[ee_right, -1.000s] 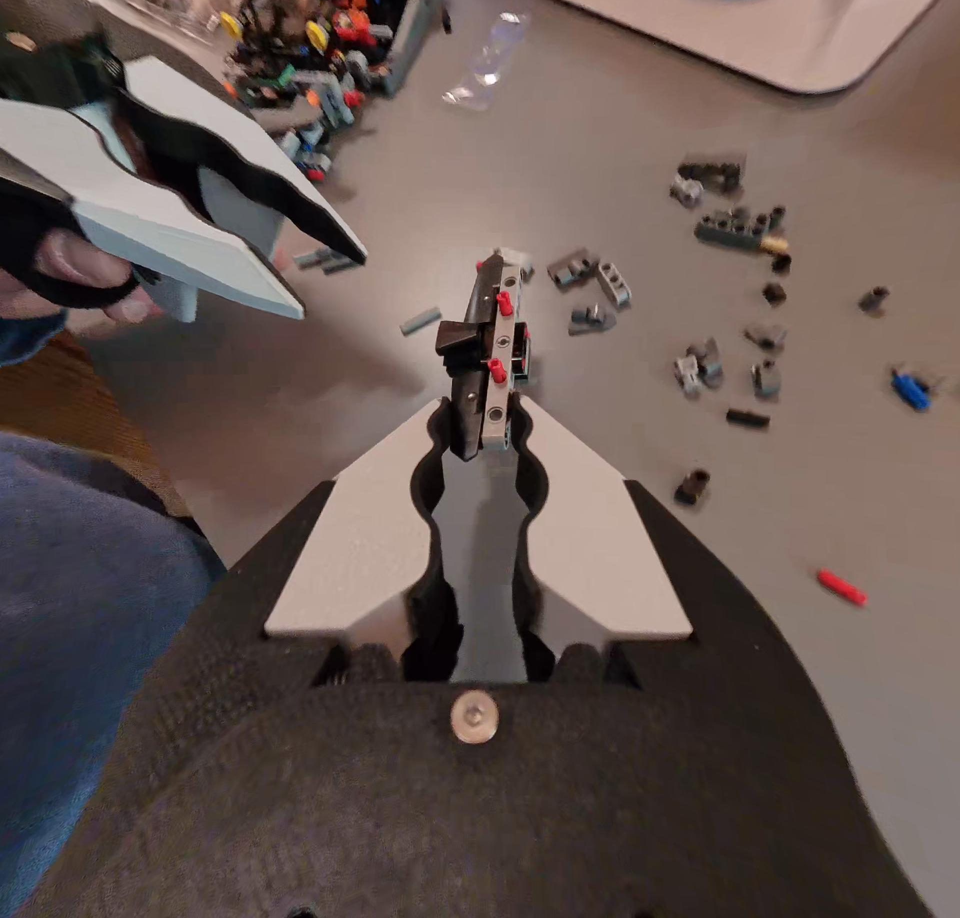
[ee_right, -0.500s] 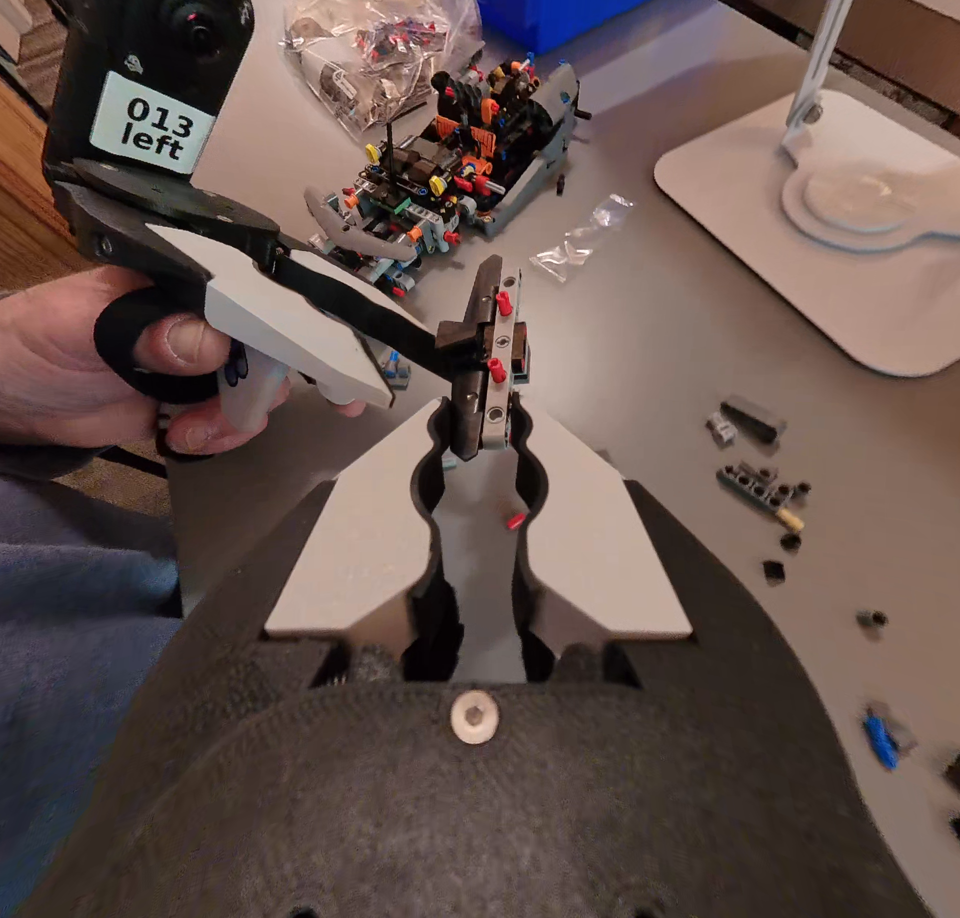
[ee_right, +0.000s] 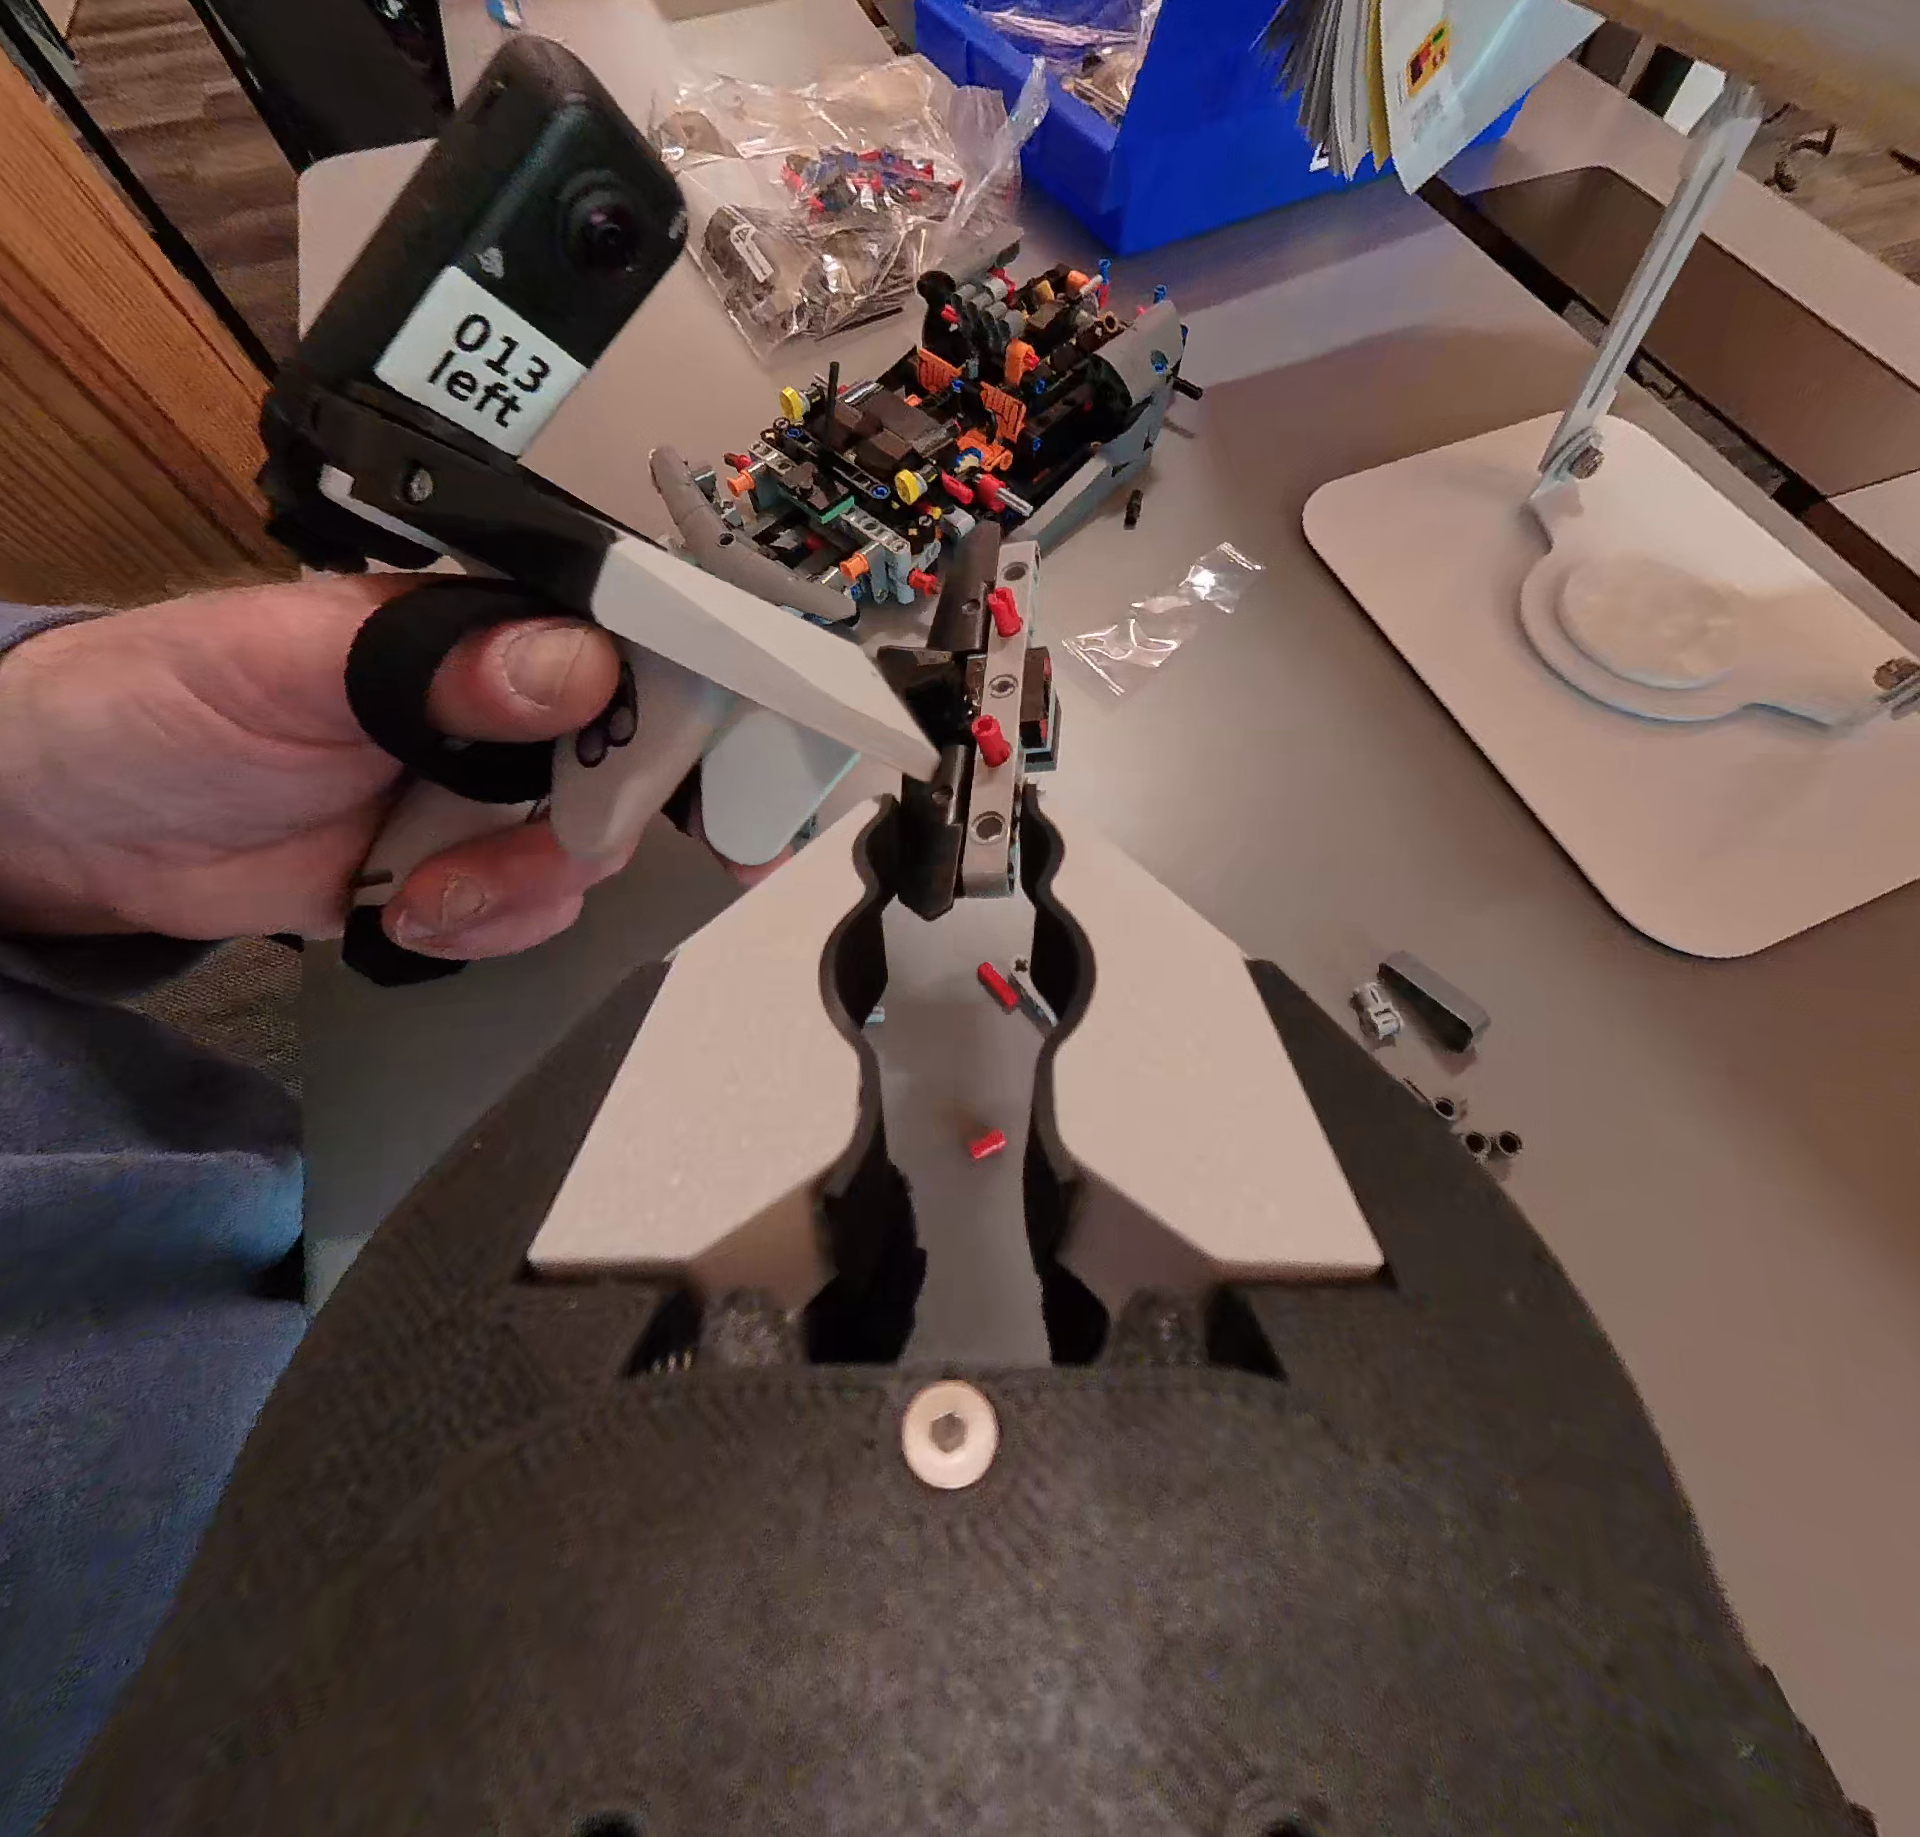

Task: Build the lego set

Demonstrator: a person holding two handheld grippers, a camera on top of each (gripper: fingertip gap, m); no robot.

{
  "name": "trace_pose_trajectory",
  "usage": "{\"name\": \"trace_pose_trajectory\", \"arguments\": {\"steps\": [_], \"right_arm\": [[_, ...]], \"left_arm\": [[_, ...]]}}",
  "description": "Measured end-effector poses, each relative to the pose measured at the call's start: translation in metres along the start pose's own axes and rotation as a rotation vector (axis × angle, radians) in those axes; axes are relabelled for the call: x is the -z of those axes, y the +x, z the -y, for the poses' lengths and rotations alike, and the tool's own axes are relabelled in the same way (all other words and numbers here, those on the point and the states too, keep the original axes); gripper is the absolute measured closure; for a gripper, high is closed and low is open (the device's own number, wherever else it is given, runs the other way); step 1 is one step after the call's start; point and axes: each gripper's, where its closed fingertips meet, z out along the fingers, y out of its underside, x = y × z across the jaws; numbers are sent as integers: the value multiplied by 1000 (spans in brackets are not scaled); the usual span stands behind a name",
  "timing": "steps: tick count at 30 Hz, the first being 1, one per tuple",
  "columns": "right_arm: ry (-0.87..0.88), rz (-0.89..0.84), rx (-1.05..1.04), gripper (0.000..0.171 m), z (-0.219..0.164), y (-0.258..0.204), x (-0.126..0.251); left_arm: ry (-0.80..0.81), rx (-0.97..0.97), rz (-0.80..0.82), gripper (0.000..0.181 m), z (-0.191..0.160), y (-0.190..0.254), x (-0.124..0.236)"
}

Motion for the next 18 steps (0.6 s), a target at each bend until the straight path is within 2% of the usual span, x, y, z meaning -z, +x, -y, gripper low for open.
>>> {"name": "trace_pose_trajectory", "arguments": {"steps": [4,10,14,18], "right_arm": [[4,-40,33,151,1,-3,3],[15,-73,15,151,-3,-2,9],[27,-88,-14,135,-3,-2,16],[24,-122,-21,131,-14,1,37]], "left_arm": [[16,26,-55,153,2,6,-3],[-5,38,-85,155,-3,9,-7],[-13,35,-103,155,-1,11,-7],[-45,2,-116,156,-1,12,-4]]}}
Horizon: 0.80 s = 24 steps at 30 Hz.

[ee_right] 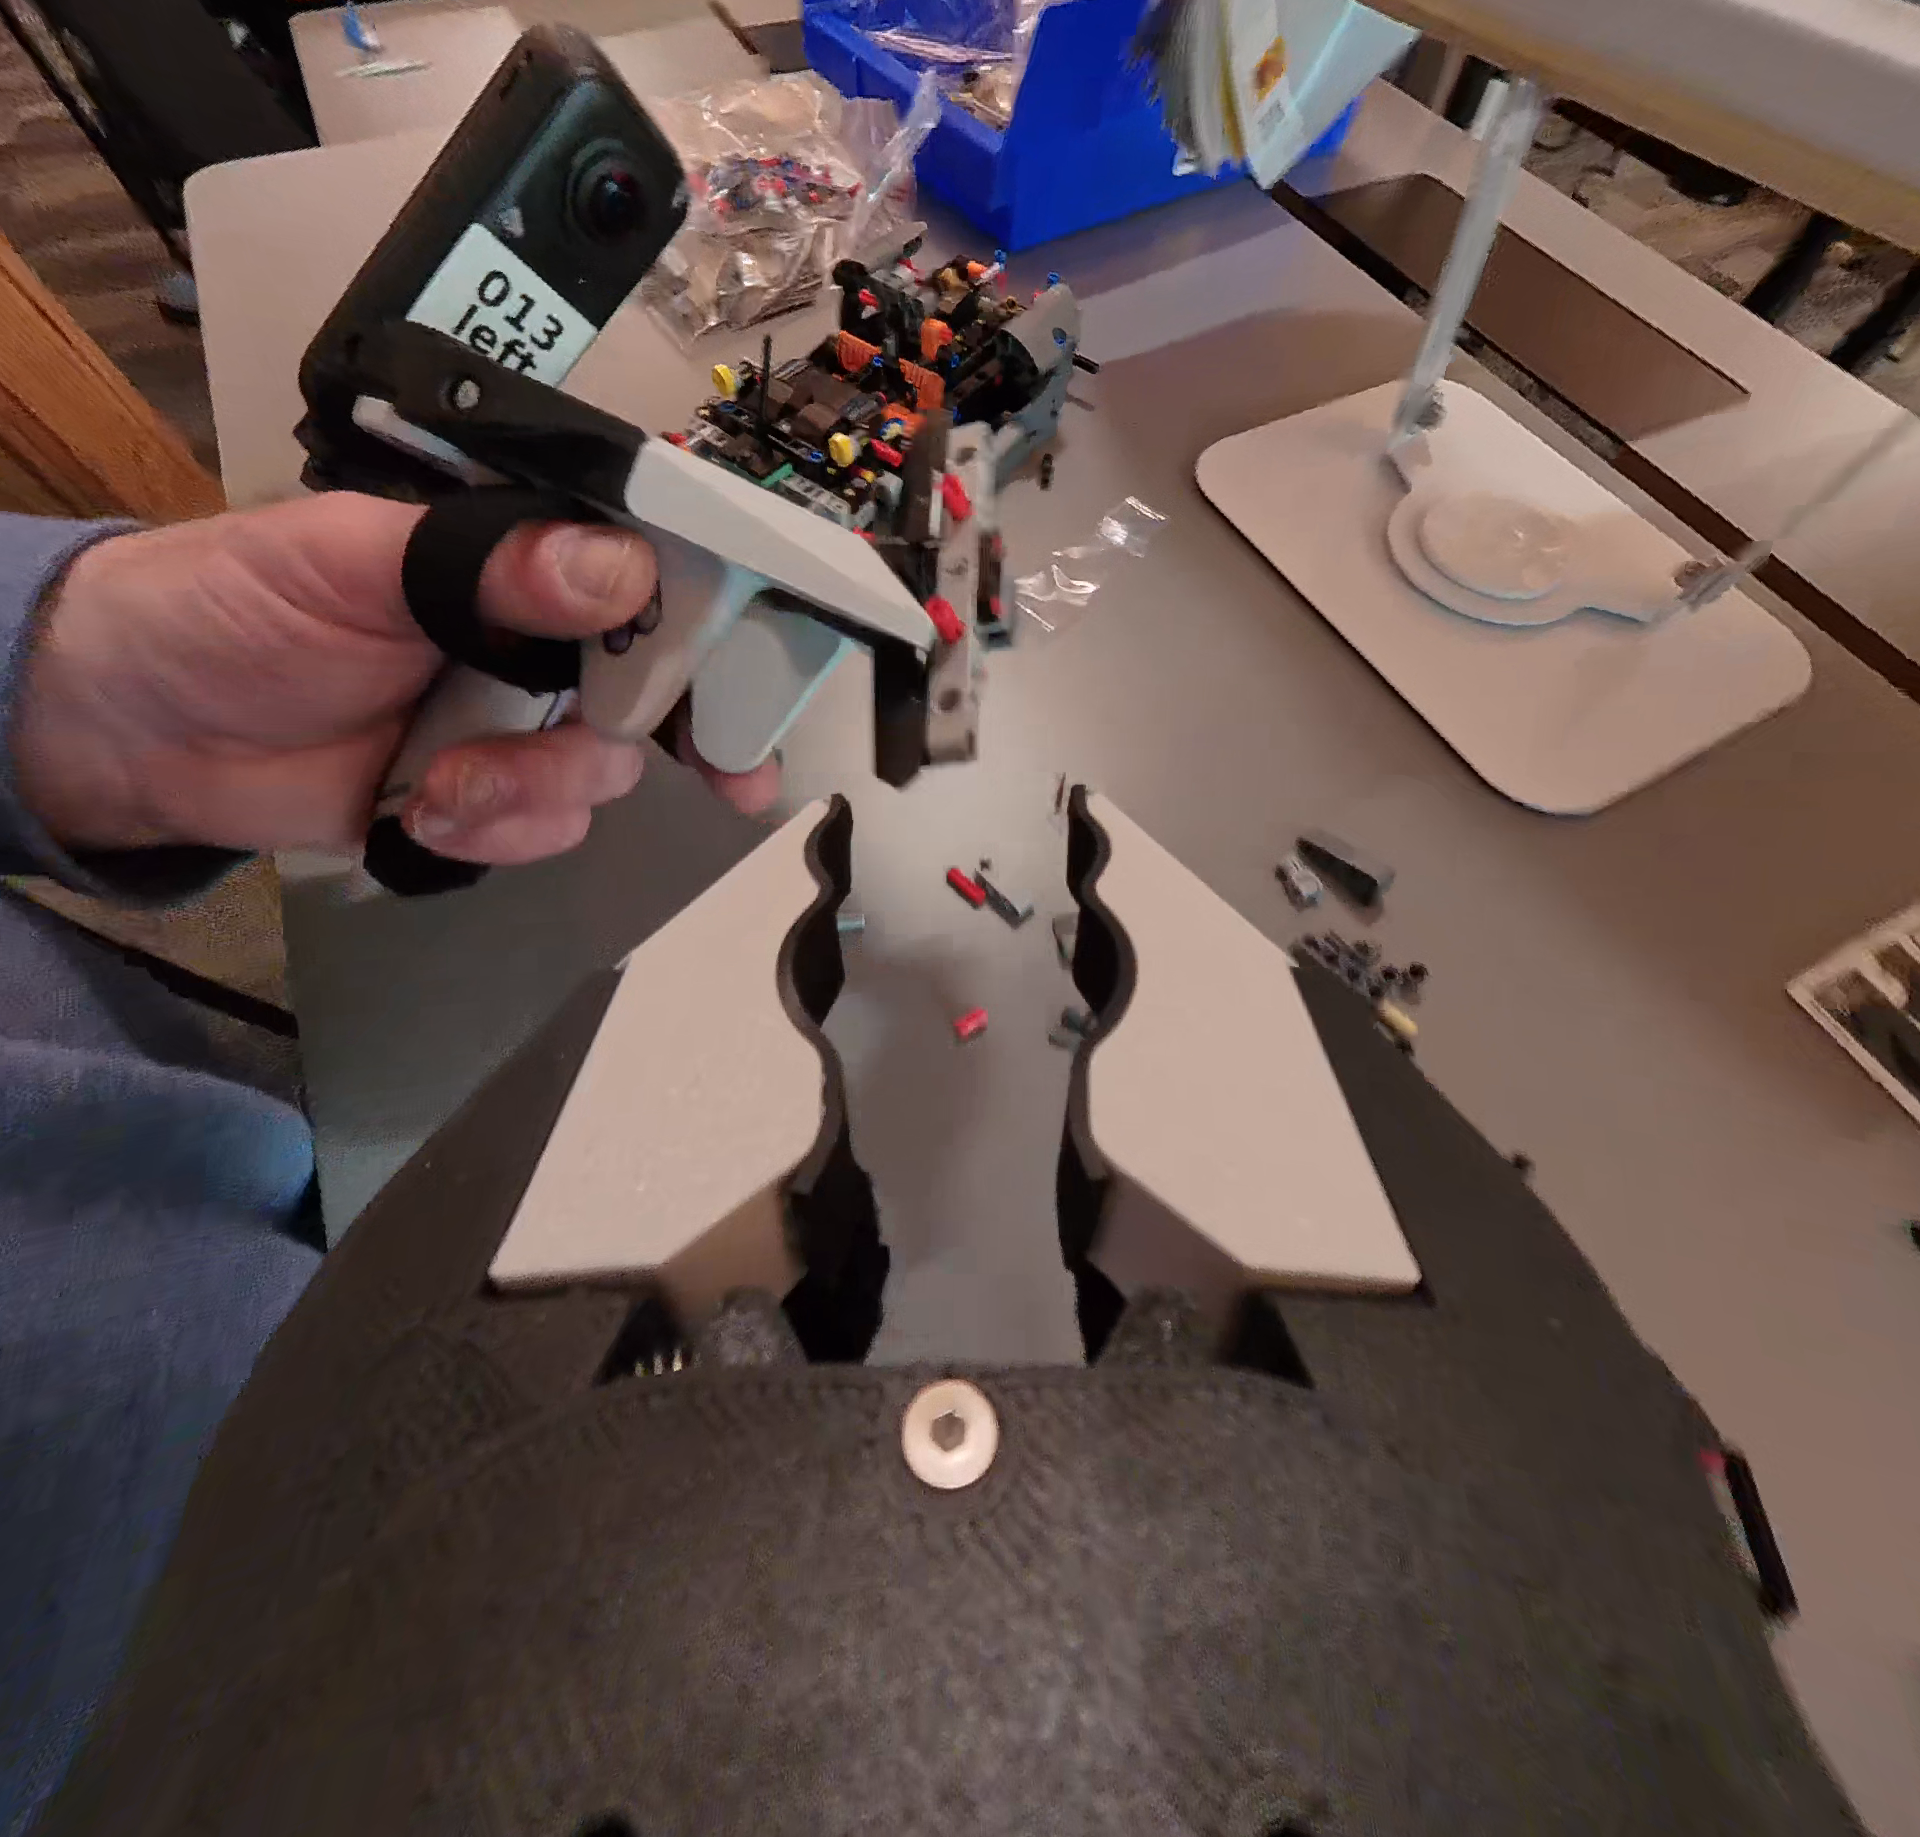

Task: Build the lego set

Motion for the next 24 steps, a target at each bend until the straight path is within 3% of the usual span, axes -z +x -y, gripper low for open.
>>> {"name": "trace_pose_trajectory", "arguments": {"steps": [5,7,11,15,20,24], "right_arm": [[-47,-47,-158,137,-49,34,49],[-73,-6,-170,137,-65,28,57],[-6,88,-147,130,-42,-8,43],[28,42,-83,127,-23,-22,24],[15,-68,8,150,-21,-13,21],[49,-36,-59,151,-20,-13,25]], "left_arm": [[-141,-68,8,156,-19,-2,3],[-184,-53,-26,156,-28,0,1],[-184,-25,-125,156,-34,11,-10],[-185,-12,-210,156,-39,23,-22],[-200,9,-249,156,-45,33,-30],[-193,27,-249,156,-46,35,-33]]}}
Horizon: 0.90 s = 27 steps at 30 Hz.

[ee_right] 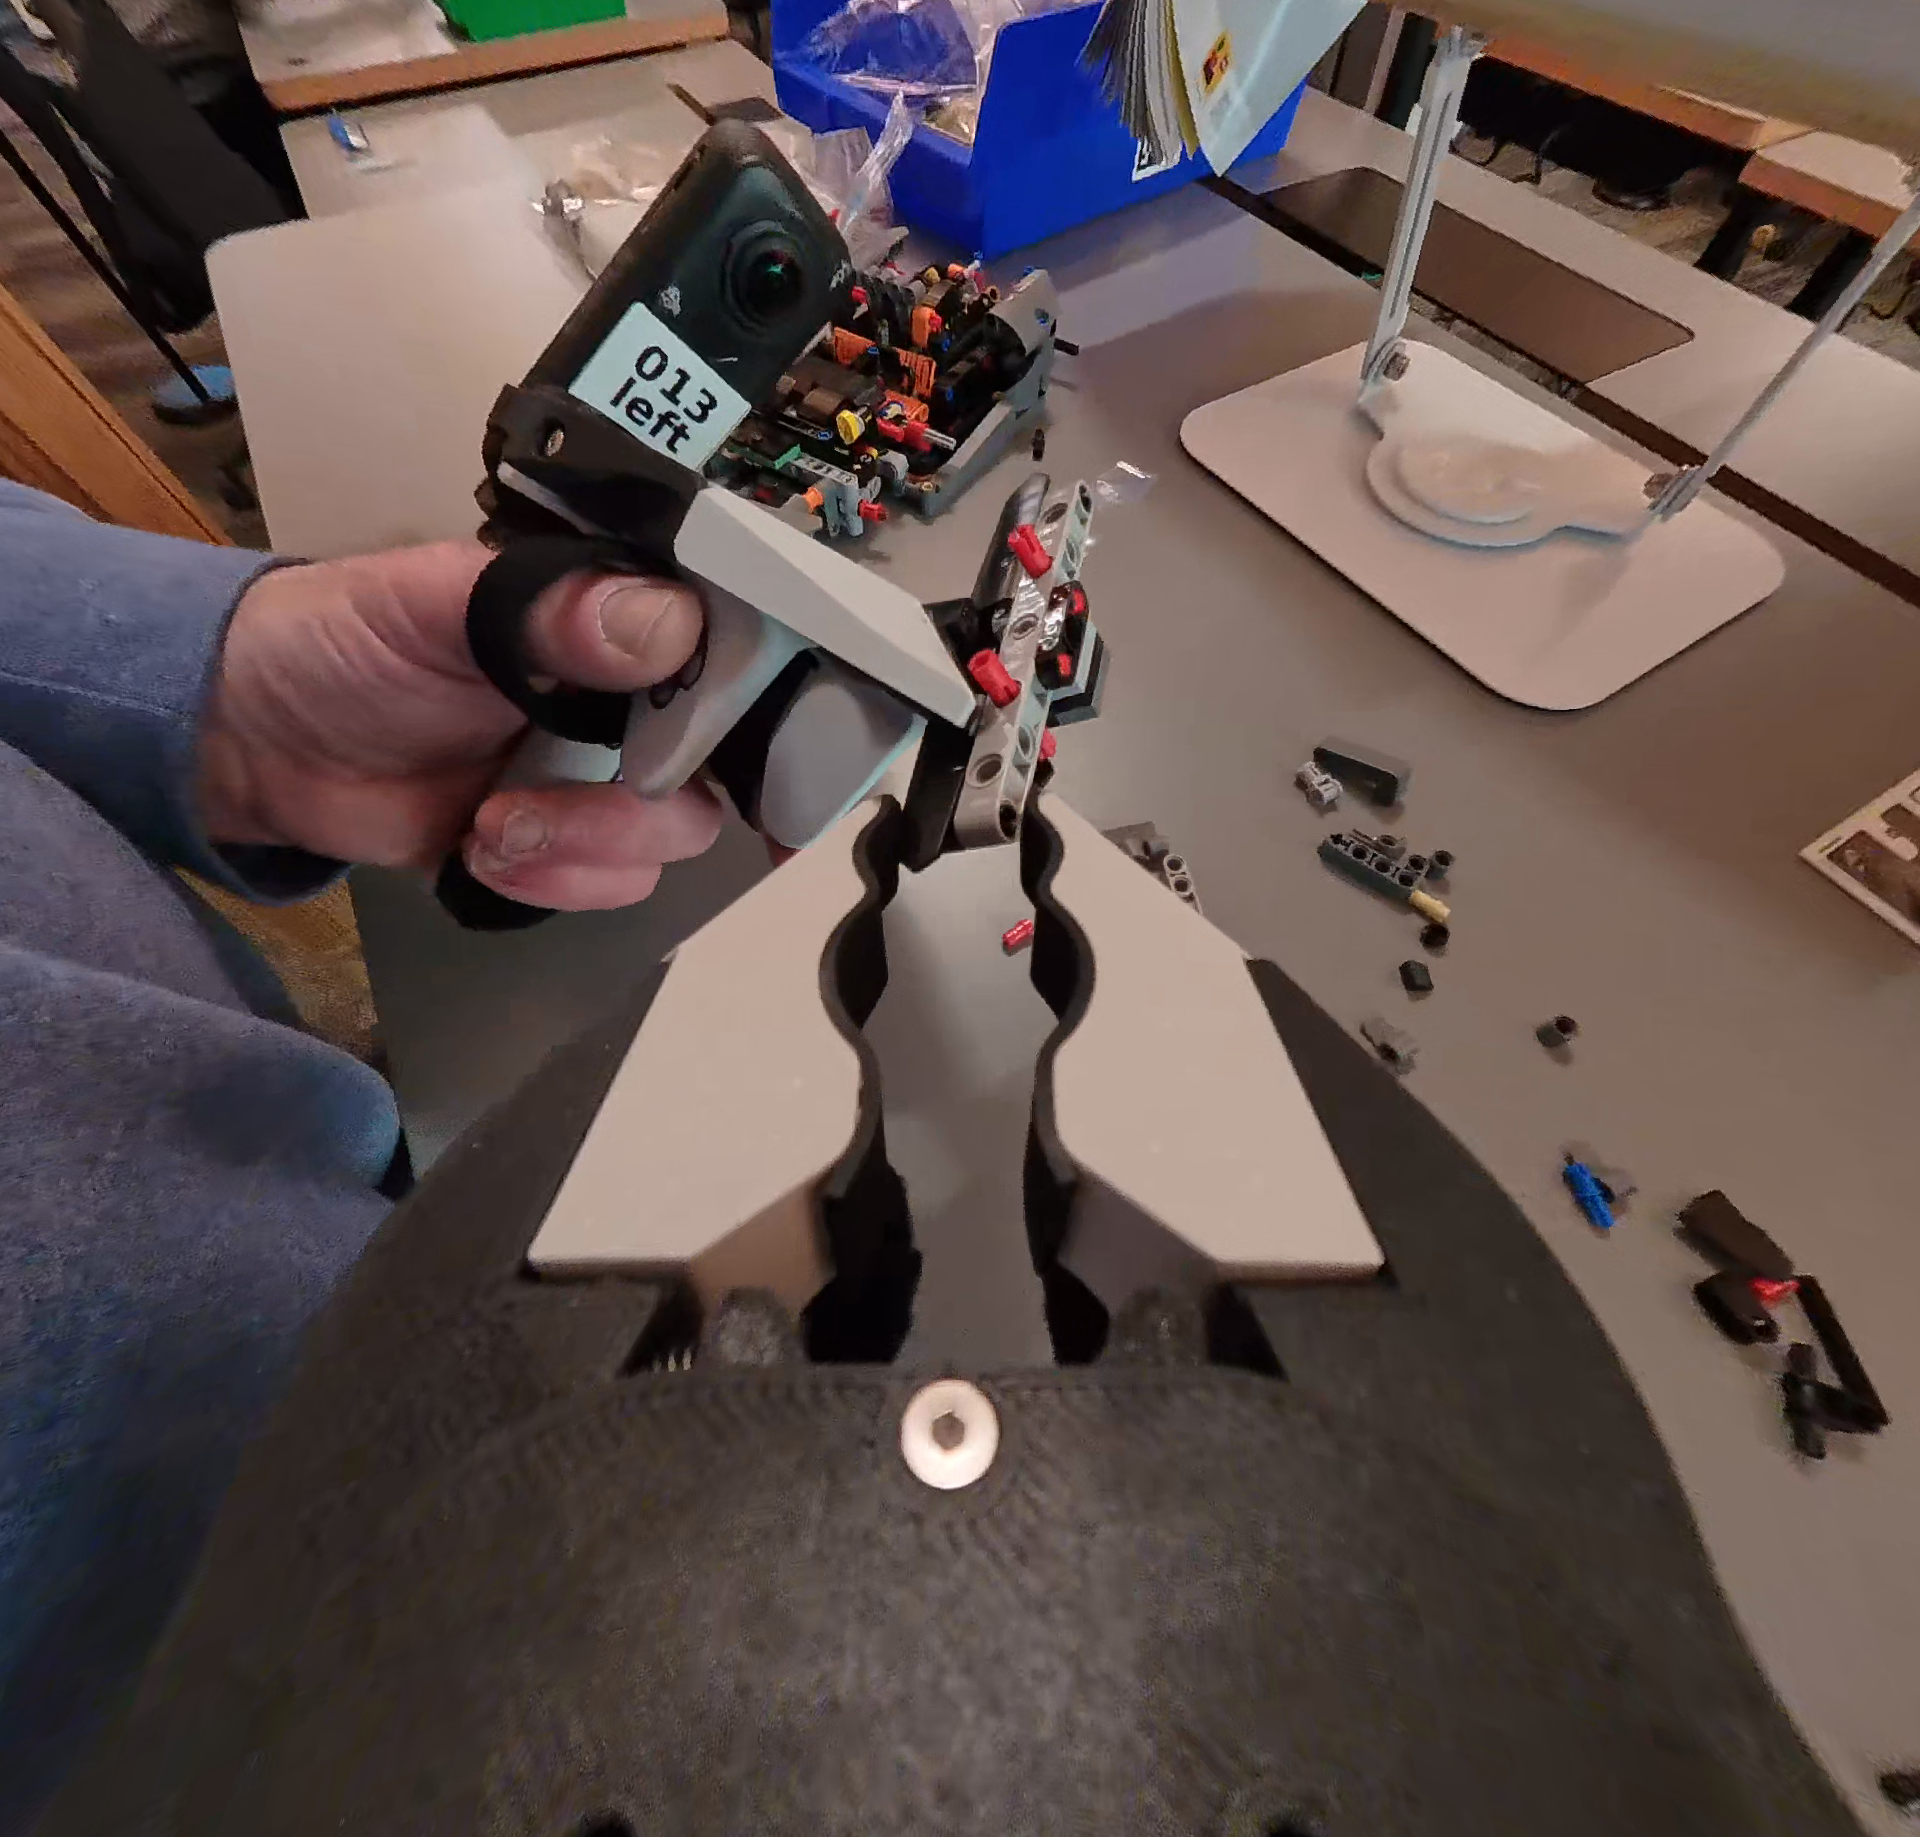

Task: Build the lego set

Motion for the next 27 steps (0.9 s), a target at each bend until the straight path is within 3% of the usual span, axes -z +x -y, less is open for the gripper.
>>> {"name": "trace_pose_trajectory", "arguments": {"steps": [12,16,18,24,27], "right_arm": [[-28,41,-109,152,-37,-3,9],[-100,23,-60,153,-62,-2,9],[-121,27,-73,168,-72,-3,9],[-249,36,-78,167,-106,-8,2],[-240,62,-119,163,-103,-12,0]], "left_arm": [[-17,35,113,138,-11,-16,13],[-47,17,220,140,-14,-29,32],[-41,3,272,140,-12,-33,47],[-138,-127,484,142,-25,-44,89],[-151,-164,558,144,-31,-44,107]]}}
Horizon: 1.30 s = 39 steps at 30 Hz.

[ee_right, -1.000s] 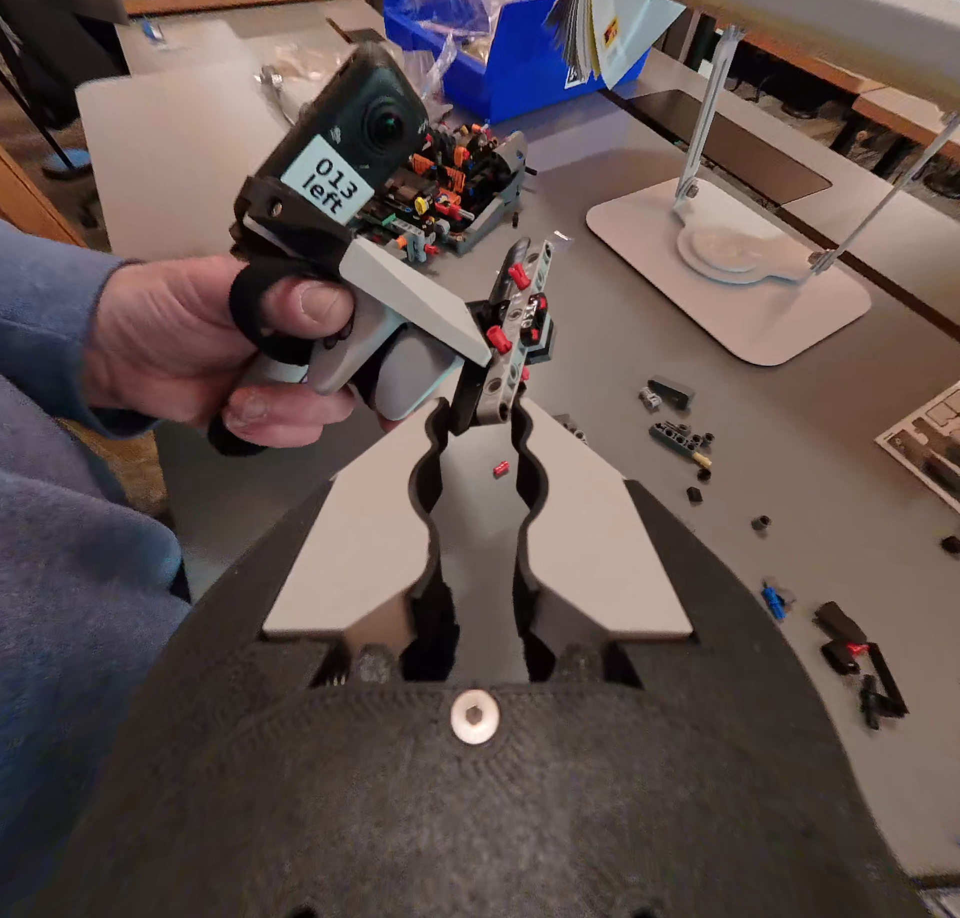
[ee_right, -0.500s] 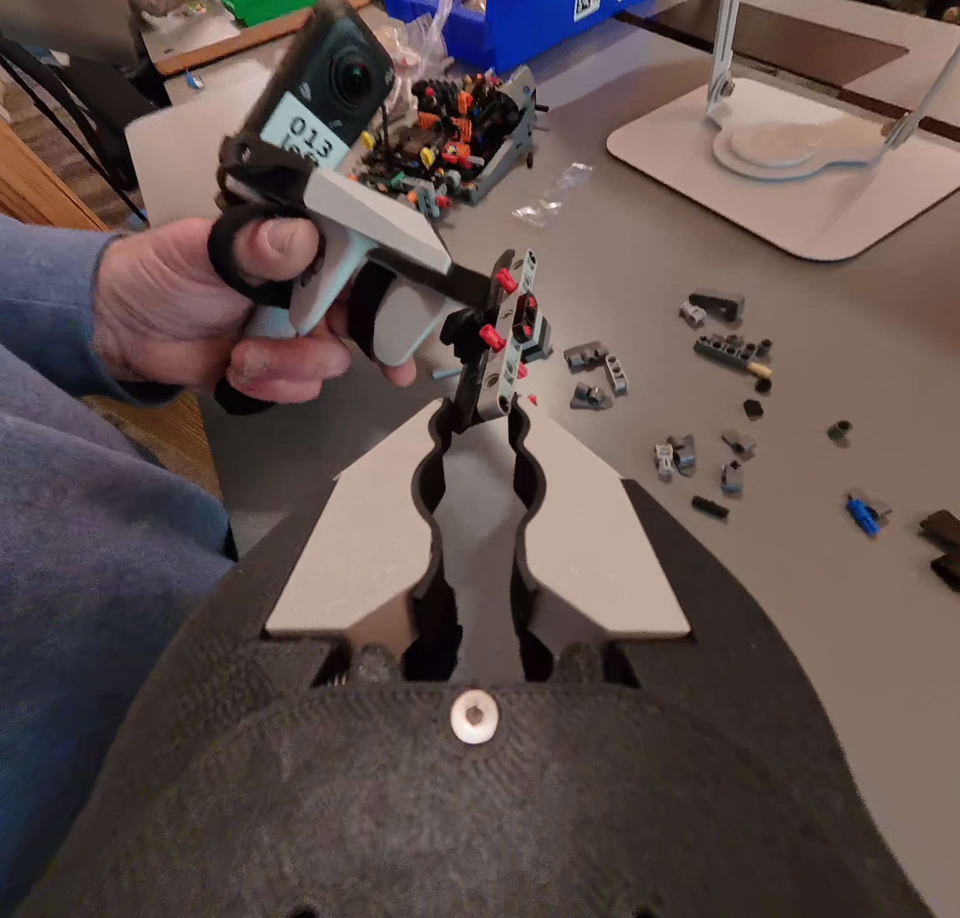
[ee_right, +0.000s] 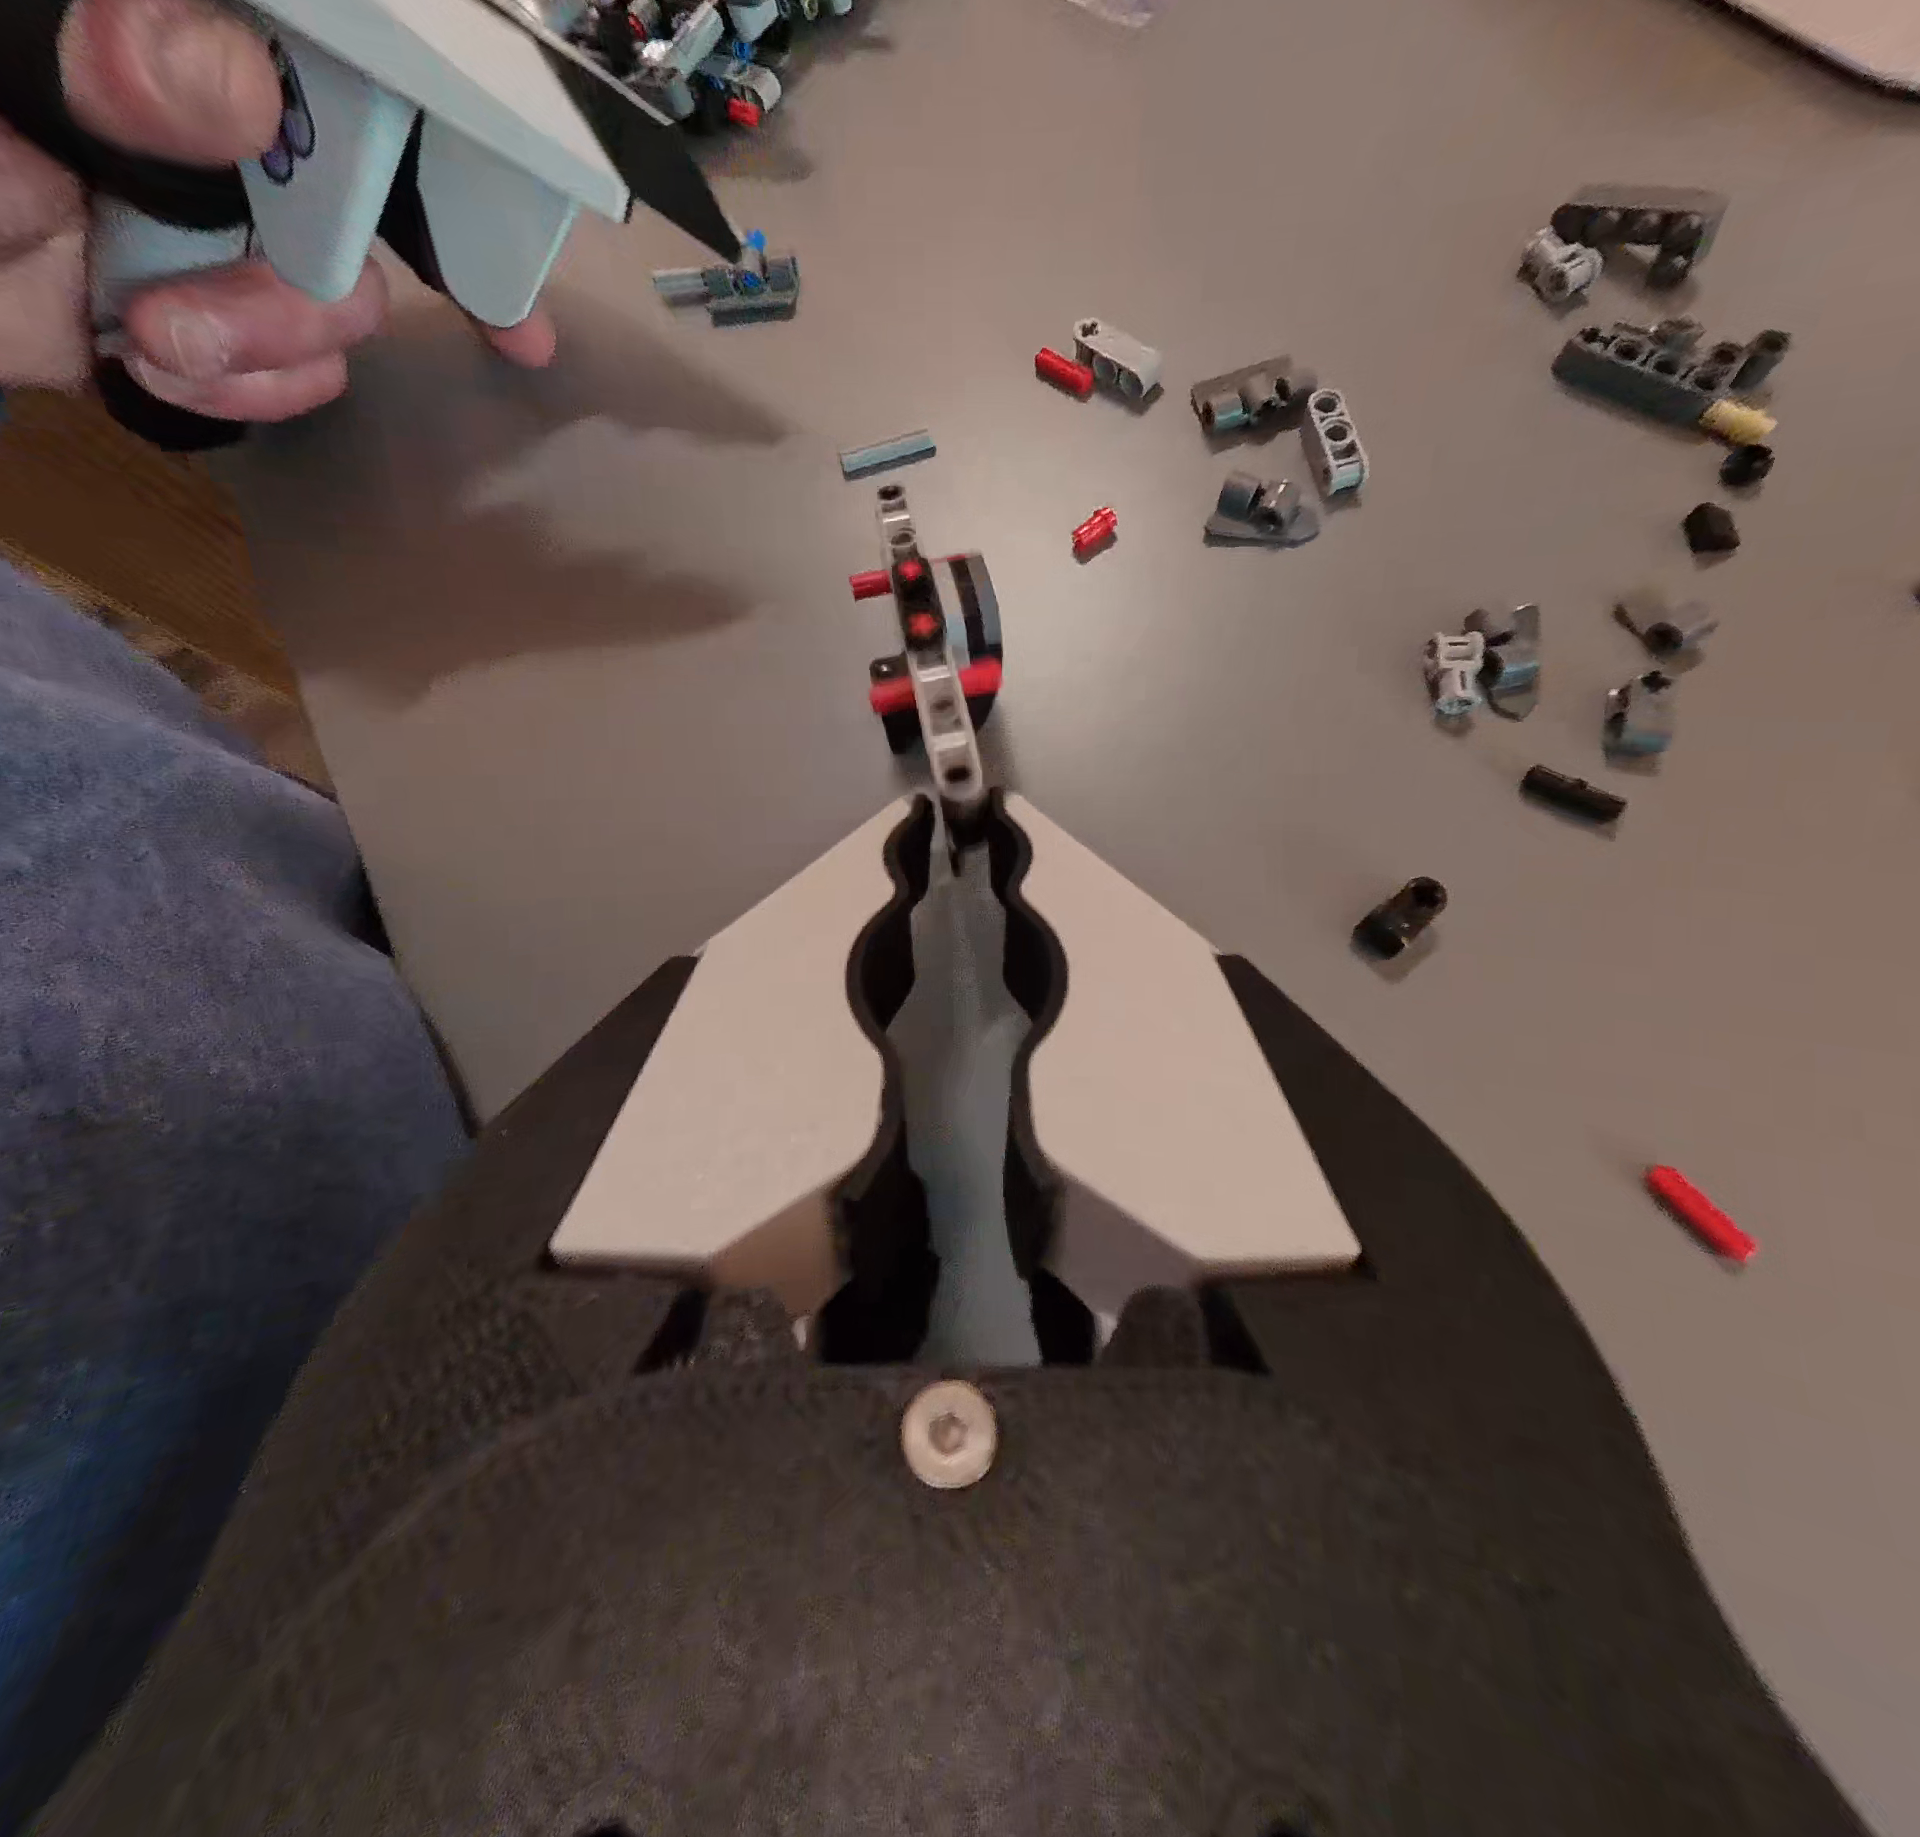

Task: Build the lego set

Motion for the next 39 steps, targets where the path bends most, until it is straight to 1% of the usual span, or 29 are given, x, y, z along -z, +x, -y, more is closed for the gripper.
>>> {"name": "trace_pose_trajectory", "arguments": {"steps": [4,7,9,11,13,16,19,20,21,22,25,27,30,34,39], "right_arm": [[-36,9,-29,141,-8,4,0],[-4,-4,-14,141,-3,9,10],[4,-6,7,143,1,10,12],[16,-10,30,145,8,11,12],[7,-9,38,145,11,11,9],[20,-19,41,147,17,12,8],[45,-51,64,148,25,14,12],[50,-64,74,148,29,16,14],[67,-74,87,150,35,16,16],[84,-78,100,151,41,16,18],[103,-55,95,150,60,15,17],[133,-42,68,149,74,15,18],[177,-31,84,148,95,14,16],[230,-14,88,147,119,12,12],[301,22,66,146,150,9,10]], "left_arm": [[-14,-103,160,146,-10,-14,28],[-78,-261,306,146,-14,-29,39],[-121,-325,355,144,-13,-35,35],[-132,-413,414,144,-7,-43,33],[-185,-458,451,146,-9,-50,31],[-272,-505,481,157,-19,-61,27],[-286,-583,510,174,-16,-66,28],[-288,-604,511,178,-16,-66,28],[-290,-623,507,178,-15,-66,27],[-291,-633,500,178,-15,-66,26],[-287,-669,474,178,-13,-62,23],[-260,-649,444,177,-8,-57,21],[-170,-581,370,178,9,-45,18],[42,-338,147,178,42,-16,13],[299,-23,-242,179,91,19,15]]}}
